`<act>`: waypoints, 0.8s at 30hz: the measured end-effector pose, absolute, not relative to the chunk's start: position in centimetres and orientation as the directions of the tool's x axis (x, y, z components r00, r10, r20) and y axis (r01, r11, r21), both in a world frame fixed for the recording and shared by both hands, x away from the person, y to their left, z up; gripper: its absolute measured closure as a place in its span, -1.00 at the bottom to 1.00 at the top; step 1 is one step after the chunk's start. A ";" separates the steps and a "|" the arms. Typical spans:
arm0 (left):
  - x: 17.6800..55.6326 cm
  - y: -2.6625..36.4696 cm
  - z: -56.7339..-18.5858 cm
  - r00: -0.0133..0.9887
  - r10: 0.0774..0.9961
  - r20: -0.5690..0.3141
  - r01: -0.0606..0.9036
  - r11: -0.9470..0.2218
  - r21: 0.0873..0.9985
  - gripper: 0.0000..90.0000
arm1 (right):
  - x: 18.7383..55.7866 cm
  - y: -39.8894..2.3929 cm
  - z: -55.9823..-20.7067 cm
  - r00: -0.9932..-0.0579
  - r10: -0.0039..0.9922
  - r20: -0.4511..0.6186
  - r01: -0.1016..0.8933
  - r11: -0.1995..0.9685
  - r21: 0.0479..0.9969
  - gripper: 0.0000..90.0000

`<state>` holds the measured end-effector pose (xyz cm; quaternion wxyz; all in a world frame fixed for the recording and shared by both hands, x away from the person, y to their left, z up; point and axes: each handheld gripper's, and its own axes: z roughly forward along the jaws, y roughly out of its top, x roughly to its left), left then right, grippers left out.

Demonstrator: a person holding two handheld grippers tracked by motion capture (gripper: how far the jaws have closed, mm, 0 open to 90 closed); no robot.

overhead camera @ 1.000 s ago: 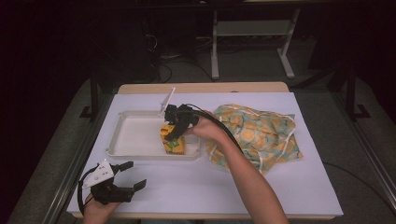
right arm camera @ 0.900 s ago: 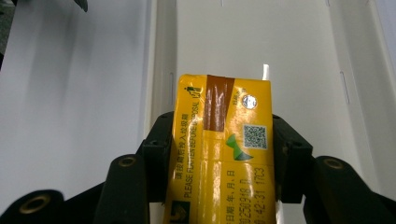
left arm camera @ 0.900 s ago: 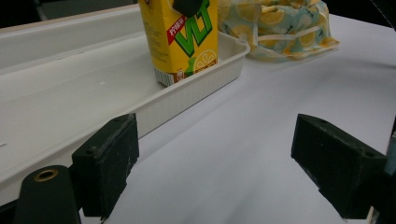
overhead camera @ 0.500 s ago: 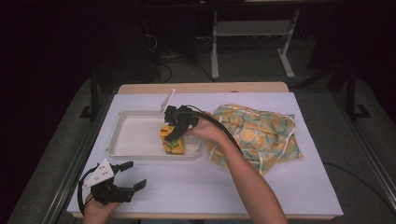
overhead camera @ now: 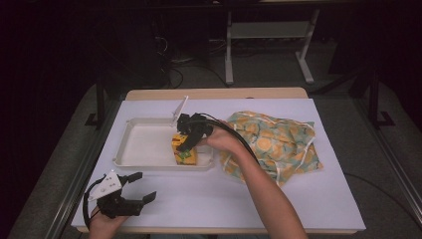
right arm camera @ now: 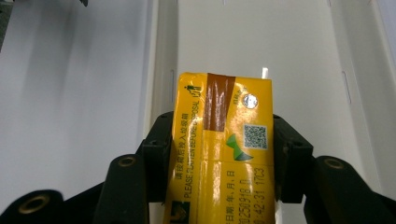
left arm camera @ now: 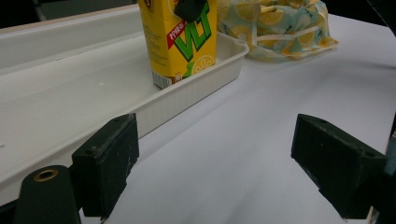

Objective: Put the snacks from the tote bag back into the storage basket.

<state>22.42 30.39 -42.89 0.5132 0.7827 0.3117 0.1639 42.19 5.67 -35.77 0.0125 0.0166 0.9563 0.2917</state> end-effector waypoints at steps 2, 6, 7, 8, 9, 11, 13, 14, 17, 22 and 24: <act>22.4 30.4 -42.9 0.752 0.656 -0.064 0.320 -0.279 0.906 -0.67 | 42.2 5.7 -35.8 -0.999 0.033 -0.019 0.016 0.831 0.556 0.10; 22.4 30.4 -42.9 0.753 0.655 -0.063 0.319 -0.279 0.906 -0.67 | 42.0 5.7 -35.8 -0.999 0.031 -0.026 0.011 0.831 0.557 0.10; 22.4 30.4 -42.9 0.751 0.656 -0.066 0.321 -0.276 0.906 -0.67 | 42.0 5.7 -35.8 -0.999 0.031 -0.026 0.011 0.830 0.558 0.10; 22.4 30.4 -42.9 0.751 0.657 -0.066 0.321 -0.276 0.906 -0.67 | 41.9 5.7 -35.8 -0.999 0.032 -0.028 0.011 0.829 0.559 0.10; 22.4 30.4 -42.9 0.751 0.657 -0.067 0.322 -0.276 0.906 -0.67 | 41.9 5.6 -35.8 -0.999 0.027 -0.031 0.005 0.828 0.561 0.09; 22.4 30.3 -42.9 0.751 0.657 -0.067 0.322 -0.276 0.906 -0.67 | 41.8 5.6 -35.9 -0.999 0.029 -0.033 0.005 0.827 0.562 0.09; 22.4 30.3 -42.9 0.752 0.656 -0.064 0.319 -0.278 0.906 -0.67 | 41.7 5.6 -35.9 -0.999 0.030 -0.037 0.004 0.827 0.563 0.09; 22.4 30.3 -42.9 0.752 0.656 -0.064 0.320 -0.278 0.906 -0.67 | 41.6 5.6 -35.9 -0.999 0.031 -0.038 0.004 0.826 0.564 0.09; 22.4 30.3 -42.9 0.750 0.658 -0.070 0.322 -0.272 0.907 -0.67 | 41.5 5.6 -35.9 -0.999 0.031 -0.037 0.005 0.824 0.566 0.08; 22.4 30.3 -42.9 0.750 0.657 -0.069 0.321 -0.271 0.908 -0.67 | 41.1 5.6 -36.0 -0.999 0.028 -0.044 -0.001 0.825 0.565 0.08; 22.4 30.3 -42.9 0.750 0.658 -0.069 0.322 -0.272 0.907 -0.67 | 41.1 5.6 -36.0 -0.999 0.028 -0.045 -0.002 0.825 0.565 0.07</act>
